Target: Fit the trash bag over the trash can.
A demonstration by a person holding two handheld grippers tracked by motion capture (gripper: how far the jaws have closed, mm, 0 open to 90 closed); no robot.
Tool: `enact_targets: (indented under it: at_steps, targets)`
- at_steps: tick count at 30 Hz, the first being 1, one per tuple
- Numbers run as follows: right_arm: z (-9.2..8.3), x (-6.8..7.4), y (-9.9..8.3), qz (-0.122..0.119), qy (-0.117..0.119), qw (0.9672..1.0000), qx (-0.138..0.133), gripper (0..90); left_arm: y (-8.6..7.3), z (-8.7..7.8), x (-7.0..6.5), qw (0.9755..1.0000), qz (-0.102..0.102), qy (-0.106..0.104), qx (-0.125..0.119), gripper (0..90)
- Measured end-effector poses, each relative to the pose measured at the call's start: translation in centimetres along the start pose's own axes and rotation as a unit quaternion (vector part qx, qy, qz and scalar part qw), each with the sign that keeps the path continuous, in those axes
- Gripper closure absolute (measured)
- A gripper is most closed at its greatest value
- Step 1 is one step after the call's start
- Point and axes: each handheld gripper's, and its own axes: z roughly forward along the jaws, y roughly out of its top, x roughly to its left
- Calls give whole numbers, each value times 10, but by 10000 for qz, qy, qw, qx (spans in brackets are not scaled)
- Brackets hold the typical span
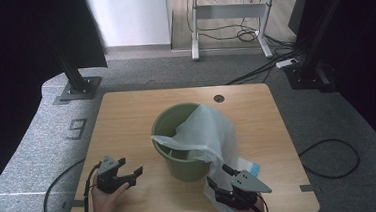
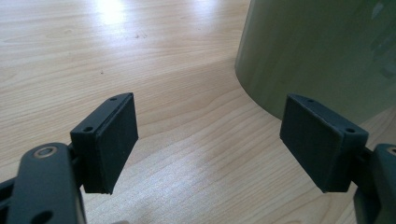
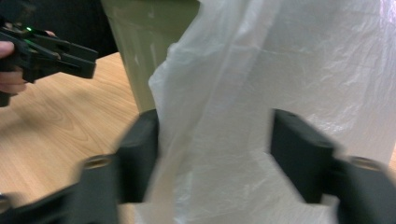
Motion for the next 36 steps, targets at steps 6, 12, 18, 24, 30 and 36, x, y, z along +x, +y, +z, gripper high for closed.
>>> enact_targets:
  at_steps: [6, 12, 18, 24, 30, 36]
  targets:
    - [0, -8, 2, -146, -162, 9997, -51, 785, 2, -2, -1, 10000, 14, -5, -36, 191]
    - [-11, -24, 13, -252, -441, 9985, -226, 883, 7, -7, -6, 9999, 81, -55, -103, 206]
    - [-21, -41, 35, -393, -600, 9964, -453, 885, 10, -8, -9, 9998, 115, -114, -117, 218]
    - [-25, -48, 57, -601, -588, 9945, -622, 885, 18, -13, -15, 9997, 95, 198, -132, 210]
    - [-21, -49, 71, -746, -482, 9939, -656, 885, 40, -31, -25, 9985, 104, 396, -360, 204]
    - [-18, -48, 86, -866, -396, 9936, -605, 885, 66, -45, -44, 9975, 330, 307, -541, 204]
